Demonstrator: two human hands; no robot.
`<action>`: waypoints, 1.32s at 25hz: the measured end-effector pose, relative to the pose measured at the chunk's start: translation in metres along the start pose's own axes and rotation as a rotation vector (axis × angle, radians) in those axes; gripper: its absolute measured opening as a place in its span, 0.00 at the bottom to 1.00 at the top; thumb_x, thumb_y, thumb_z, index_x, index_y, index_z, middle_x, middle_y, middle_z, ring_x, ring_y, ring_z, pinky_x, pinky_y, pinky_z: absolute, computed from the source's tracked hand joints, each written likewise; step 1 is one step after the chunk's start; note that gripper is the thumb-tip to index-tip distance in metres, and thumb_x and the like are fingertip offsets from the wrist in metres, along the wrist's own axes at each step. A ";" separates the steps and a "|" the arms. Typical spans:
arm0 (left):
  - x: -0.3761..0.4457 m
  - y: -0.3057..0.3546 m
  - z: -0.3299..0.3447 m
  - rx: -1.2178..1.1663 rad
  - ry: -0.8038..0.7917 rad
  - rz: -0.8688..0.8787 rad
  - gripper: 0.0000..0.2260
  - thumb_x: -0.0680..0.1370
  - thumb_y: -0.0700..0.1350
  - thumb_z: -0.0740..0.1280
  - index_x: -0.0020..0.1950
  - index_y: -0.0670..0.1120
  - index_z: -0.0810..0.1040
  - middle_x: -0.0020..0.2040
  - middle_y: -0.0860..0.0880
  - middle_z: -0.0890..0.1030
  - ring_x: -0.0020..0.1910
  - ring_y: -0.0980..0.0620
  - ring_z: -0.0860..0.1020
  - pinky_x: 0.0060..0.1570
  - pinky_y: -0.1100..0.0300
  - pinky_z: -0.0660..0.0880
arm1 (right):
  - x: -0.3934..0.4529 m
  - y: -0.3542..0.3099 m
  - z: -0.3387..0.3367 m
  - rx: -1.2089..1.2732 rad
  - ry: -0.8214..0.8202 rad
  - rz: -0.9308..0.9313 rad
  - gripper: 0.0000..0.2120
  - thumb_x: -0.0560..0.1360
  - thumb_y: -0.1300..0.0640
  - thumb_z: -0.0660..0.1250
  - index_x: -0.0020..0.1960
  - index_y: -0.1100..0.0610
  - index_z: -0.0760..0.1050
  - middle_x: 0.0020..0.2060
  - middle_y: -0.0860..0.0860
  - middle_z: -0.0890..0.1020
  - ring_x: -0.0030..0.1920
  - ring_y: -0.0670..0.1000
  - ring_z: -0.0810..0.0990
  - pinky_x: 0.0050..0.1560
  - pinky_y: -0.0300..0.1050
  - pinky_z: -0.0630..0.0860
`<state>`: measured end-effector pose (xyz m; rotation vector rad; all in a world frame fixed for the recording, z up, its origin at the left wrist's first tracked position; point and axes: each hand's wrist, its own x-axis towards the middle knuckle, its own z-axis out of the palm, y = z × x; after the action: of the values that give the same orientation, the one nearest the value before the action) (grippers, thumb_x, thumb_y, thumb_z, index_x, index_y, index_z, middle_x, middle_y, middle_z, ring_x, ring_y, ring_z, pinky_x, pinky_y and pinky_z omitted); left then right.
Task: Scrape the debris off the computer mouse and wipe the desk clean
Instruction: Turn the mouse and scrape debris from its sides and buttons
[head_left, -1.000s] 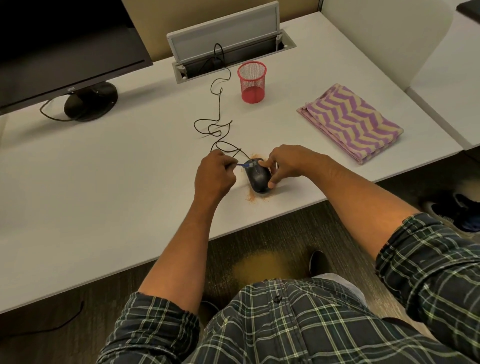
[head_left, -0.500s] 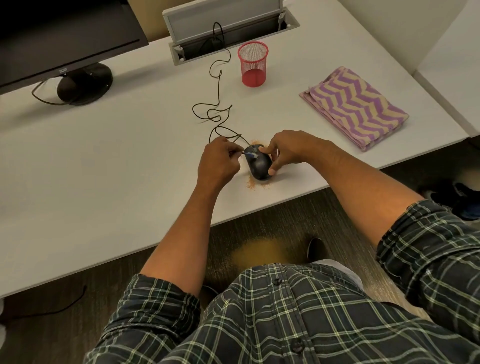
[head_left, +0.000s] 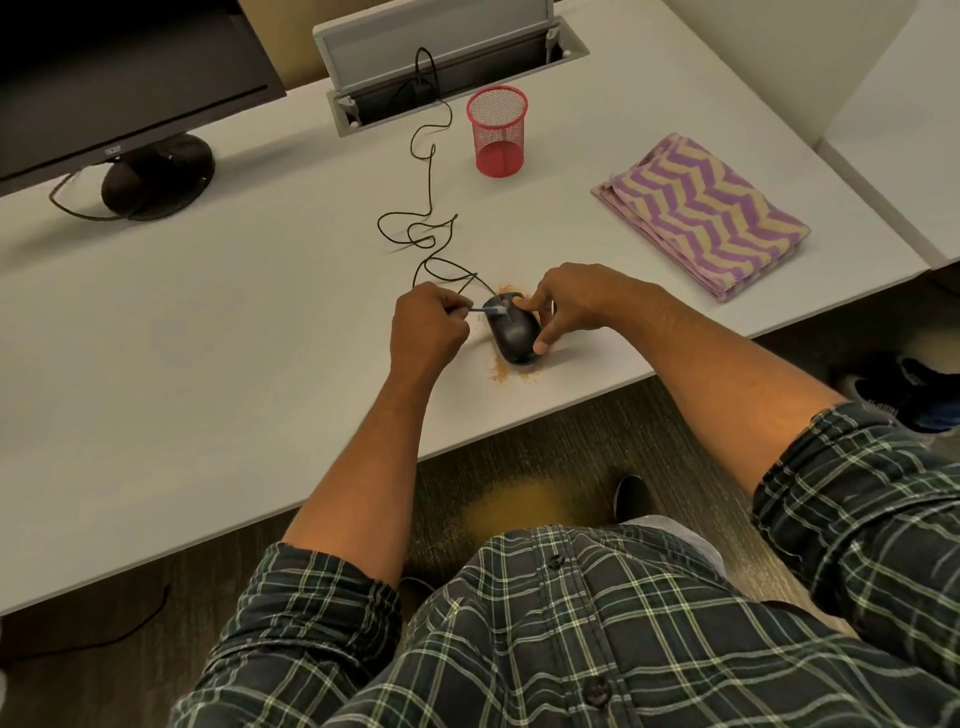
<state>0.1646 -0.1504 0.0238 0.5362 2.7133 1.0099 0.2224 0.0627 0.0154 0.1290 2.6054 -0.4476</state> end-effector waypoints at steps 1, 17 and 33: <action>0.001 0.000 0.000 0.071 0.011 0.000 0.08 0.76 0.39 0.71 0.54 0.44 0.86 0.50 0.48 0.84 0.47 0.51 0.81 0.47 0.61 0.75 | 0.000 0.000 0.000 0.000 0.001 -0.003 0.35 0.66 0.39 0.78 0.70 0.48 0.75 0.51 0.51 0.81 0.51 0.53 0.78 0.53 0.51 0.75; -0.001 -0.005 -0.008 0.095 -0.070 0.188 0.07 0.76 0.39 0.71 0.52 0.45 0.87 0.43 0.53 0.82 0.44 0.51 0.82 0.42 0.63 0.77 | -0.006 -0.004 -0.004 0.018 -0.001 -0.006 0.33 0.67 0.41 0.77 0.69 0.50 0.76 0.48 0.50 0.83 0.51 0.53 0.79 0.49 0.48 0.73; 0.003 0.009 -0.011 0.268 -0.169 0.296 0.09 0.77 0.37 0.70 0.53 0.45 0.87 0.48 0.51 0.81 0.46 0.50 0.79 0.47 0.53 0.79 | -0.003 -0.003 -0.002 0.018 0.010 -0.008 0.35 0.67 0.41 0.78 0.70 0.50 0.75 0.50 0.50 0.83 0.52 0.53 0.79 0.51 0.48 0.74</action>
<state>0.1608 -0.1498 0.0378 1.0448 2.6804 0.6225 0.2237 0.0601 0.0197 0.1269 2.6129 -0.4740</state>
